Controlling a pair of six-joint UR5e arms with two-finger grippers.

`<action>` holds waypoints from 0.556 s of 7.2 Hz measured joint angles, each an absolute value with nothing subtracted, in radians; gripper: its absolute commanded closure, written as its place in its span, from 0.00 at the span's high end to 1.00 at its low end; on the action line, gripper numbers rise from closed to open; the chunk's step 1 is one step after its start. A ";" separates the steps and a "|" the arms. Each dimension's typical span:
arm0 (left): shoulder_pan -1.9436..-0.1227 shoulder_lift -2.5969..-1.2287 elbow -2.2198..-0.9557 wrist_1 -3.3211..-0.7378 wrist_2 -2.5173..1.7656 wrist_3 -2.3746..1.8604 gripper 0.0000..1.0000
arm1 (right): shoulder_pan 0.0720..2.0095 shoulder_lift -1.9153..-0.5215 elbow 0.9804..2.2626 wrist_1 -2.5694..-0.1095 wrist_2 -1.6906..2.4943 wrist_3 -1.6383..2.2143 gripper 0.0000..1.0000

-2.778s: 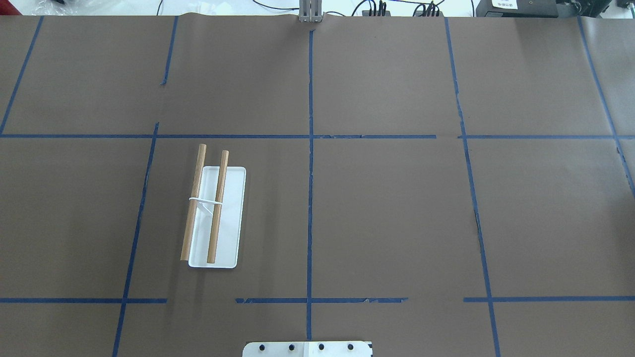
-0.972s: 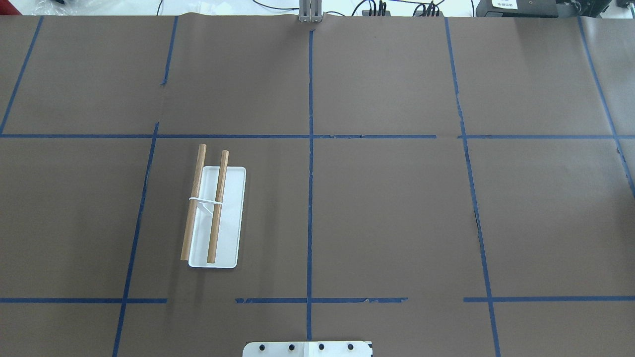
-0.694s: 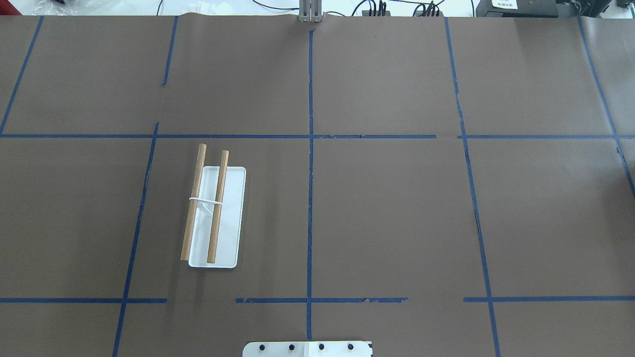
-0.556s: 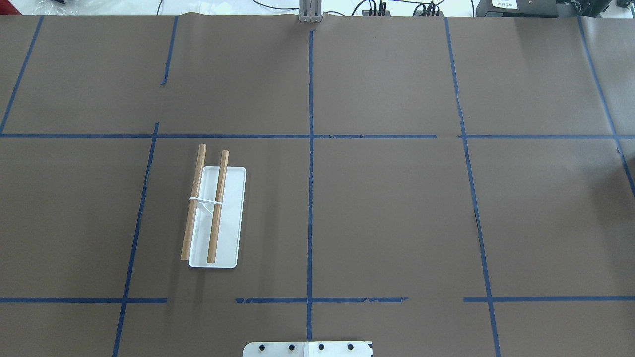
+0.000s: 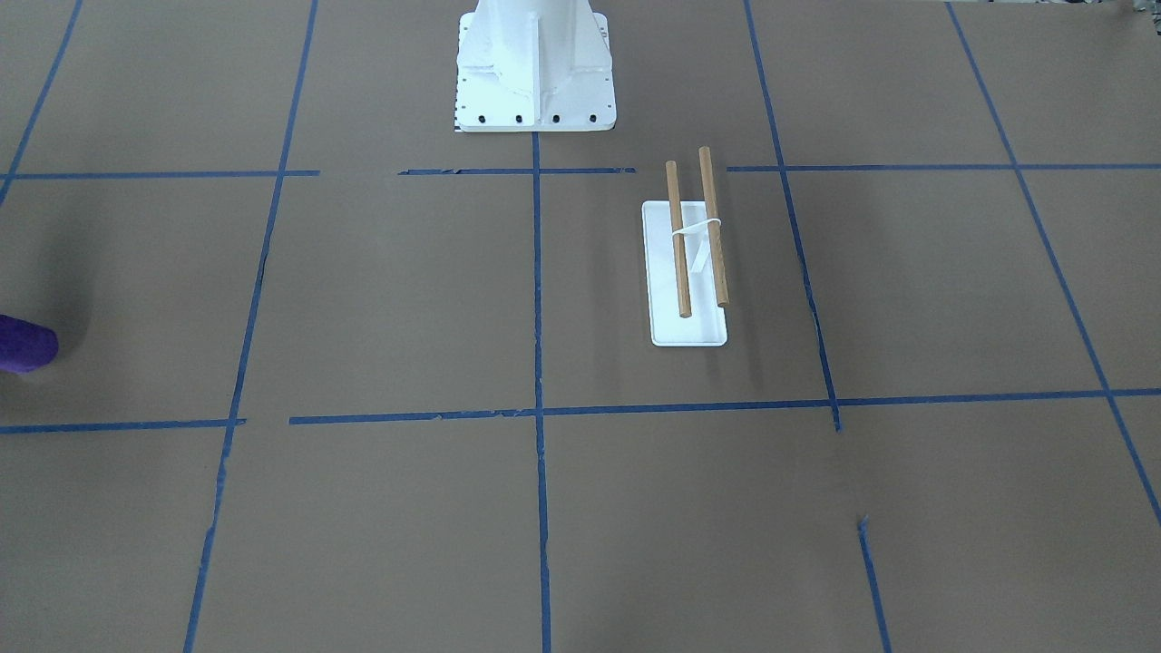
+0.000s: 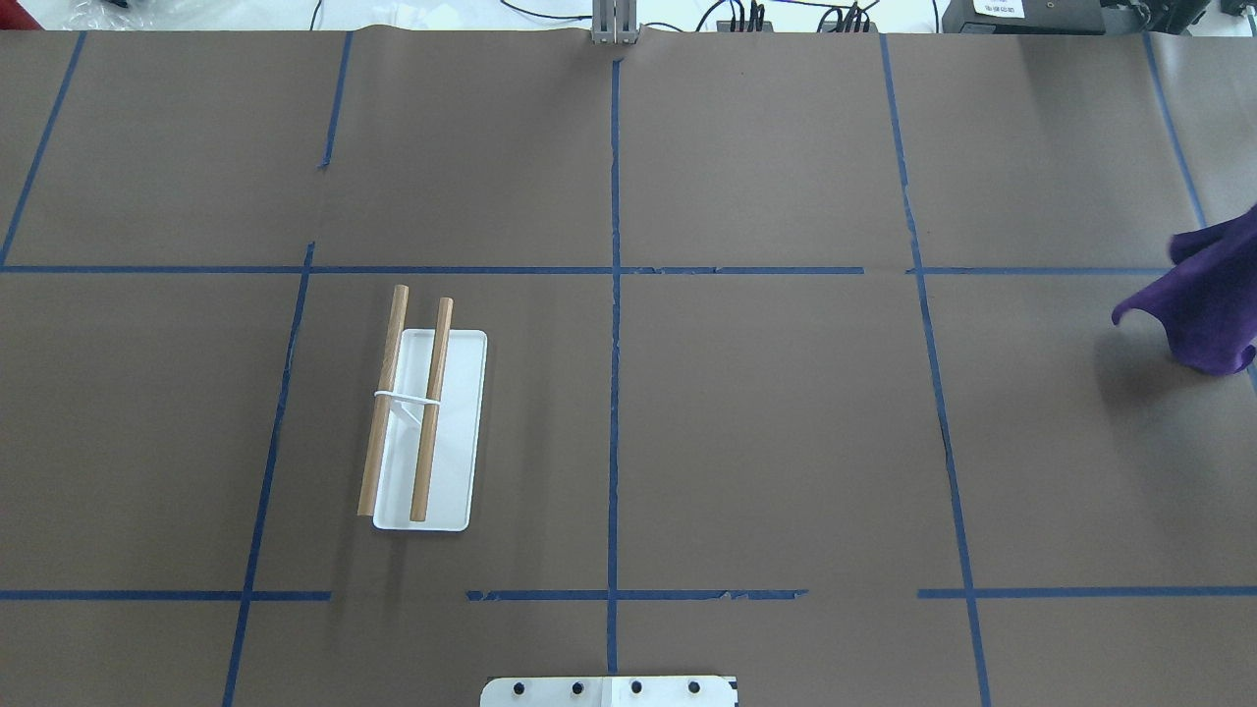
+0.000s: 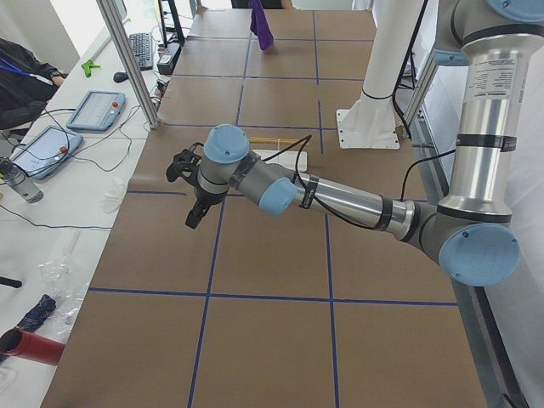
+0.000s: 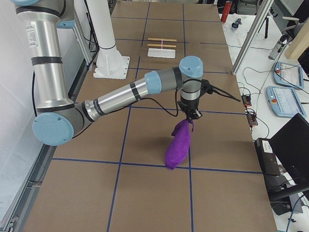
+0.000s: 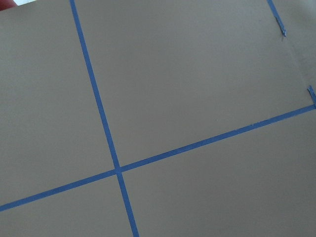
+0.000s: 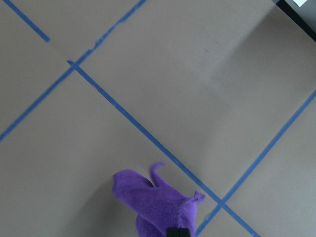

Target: Hang towel on rack

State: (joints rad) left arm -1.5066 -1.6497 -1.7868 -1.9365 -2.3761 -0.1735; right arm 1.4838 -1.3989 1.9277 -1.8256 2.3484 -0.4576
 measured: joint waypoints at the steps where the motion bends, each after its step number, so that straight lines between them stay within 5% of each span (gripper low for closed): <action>1: -1.468 -1.682 -1.794 -1.937 -2.376 -0.264 1.00 | 1.428 -1.352 1.956 -1.855 2.369 -0.320 0.00; 4: -1.281 -1.840 -1.820 -1.936 -2.374 -0.727 1.00 | 1.263 -1.246 2.014 -1.857 2.381 0.098 0.00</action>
State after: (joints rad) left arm -1.2810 -1.8405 -1.8202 -1.9359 -2.3739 -0.7269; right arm 1.2626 -1.2457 2.0135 -1.8573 2.3808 0.0980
